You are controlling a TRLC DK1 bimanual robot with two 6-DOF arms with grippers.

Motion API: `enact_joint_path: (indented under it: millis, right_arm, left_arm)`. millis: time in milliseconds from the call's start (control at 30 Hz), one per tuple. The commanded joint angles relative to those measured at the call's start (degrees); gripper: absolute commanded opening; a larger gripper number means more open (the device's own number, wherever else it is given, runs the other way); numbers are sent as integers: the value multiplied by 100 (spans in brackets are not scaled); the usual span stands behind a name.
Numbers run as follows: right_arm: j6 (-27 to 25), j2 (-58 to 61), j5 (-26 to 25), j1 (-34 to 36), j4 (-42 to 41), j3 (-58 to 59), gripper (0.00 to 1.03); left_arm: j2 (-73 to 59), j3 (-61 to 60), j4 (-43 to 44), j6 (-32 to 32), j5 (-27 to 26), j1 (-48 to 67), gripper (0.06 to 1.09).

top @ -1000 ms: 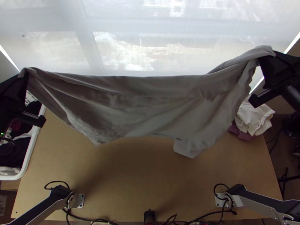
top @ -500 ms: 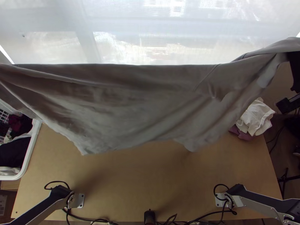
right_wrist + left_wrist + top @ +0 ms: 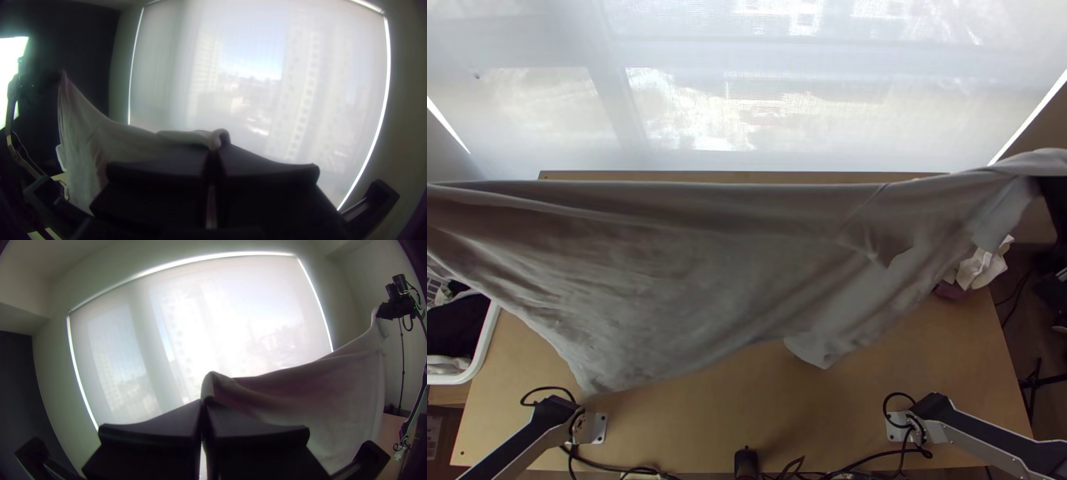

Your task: Fold the t-shirt

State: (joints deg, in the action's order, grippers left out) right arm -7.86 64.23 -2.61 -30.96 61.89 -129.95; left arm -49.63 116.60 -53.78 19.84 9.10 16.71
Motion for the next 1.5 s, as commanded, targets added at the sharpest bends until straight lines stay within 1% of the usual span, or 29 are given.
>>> enact_joint_path:
  millis: [0,133,200,300,467,567,833,1000,1133,1300,1467]
  right_arm:
    - [144,-771,156,-24,429,1508,2]
    - [214,-1114,208,20,-72,2510,2]
    - [206,-1220,217,55,-406,2940,2]
    - [56,-1281,226,99,-968,3459,2]
    - [-172,-1176,217,117,-1759,4232,3]
    - [-251,-1088,226,222,-2225,4707,2]
    - [-392,-508,305,670,-3473,5577,3]
    - [-374,108,498,1127,-4238,5814,2]
    - [-357,758,569,1373,-4800,5762,3]
    - [-357,1593,613,1549,-5187,5586,3]
    - [-357,2454,665,1672,-5371,5269,2]
  left_arm:
    - [463,-1245,-484,-252,-225,-54,9]
    - [603,-2238,-238,-375,-295,-54,9]
    - [621,-2677,34,-454,-295,-45,9]
    - [612,-3275,526,-445,-286,-10,9]
    - [471,-4171,1379,-252,-278,52,9]
    - [260,-4505,1933,-173,-269,104,9]
    - [-610,-4945,3181,-111,-251,-63,9]
    - [-1313,-5147,4051,-24,-260,-317,9]
    - [-1998,-5147,4710,3,-269,-599,9]
    - [-2807,-5121,5413,-6,-286,-915,9]
    - [-3457,-5156,5817,-68,-286,-1065,9]
